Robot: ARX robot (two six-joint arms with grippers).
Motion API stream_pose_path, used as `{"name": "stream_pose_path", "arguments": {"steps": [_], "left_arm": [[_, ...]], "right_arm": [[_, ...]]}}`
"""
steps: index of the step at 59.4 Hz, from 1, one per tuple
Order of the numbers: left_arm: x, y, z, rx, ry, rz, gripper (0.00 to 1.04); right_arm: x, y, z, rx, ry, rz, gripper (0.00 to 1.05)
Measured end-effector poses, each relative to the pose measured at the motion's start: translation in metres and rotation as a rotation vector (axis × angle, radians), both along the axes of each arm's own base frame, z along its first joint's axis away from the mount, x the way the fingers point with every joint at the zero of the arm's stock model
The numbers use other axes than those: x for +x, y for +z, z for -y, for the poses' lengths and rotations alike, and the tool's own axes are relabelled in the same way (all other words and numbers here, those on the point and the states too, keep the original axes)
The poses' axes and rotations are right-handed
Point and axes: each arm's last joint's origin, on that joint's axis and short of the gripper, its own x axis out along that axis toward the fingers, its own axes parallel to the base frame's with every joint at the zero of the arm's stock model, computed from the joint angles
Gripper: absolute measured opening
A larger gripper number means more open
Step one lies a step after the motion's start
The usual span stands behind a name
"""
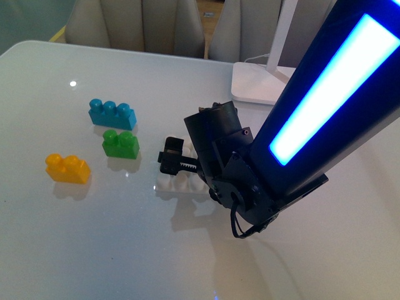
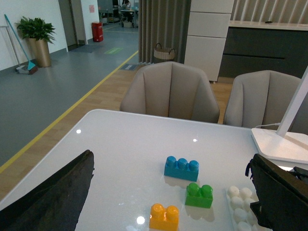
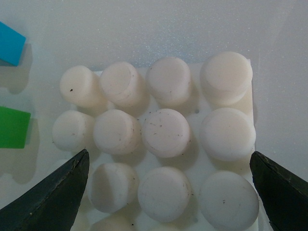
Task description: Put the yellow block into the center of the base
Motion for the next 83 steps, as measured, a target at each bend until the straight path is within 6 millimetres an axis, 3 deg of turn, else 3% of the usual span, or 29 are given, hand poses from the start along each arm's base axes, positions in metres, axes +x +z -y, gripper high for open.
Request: {"name": "stream_pose_path", "arguments": {"steps": [16,30,56,71,83], "left_arm": [[0.0,0.0,0.0,0.0,0.0,0.0,0.97],[0.0,0.0,0.0,0.0,0.0,0.0,0.97],[0.0,0.0,0.0,0.0,0.0,0.0,0.97],[0.0,0.0,0.0,0.0,0.0,0.0,0.97],[0.0,0.0,0.0,0.0,0.0,0.0,0.97]], "right_arm": [[0.003,0.002,-0.005,0.026,0.006,0.003,0.96],[-0.006,0.01,0.005,0.075,0.023,0.025,0.96],[-0.028,0.034,0.083,0.091,-0.056,0.014,0.96],[-0.032,0.096,0.118,0.157,0.037,0.207,0.96],[-0.067,0.14,0.189,0.127,0.028,0.307,0.96]]}}
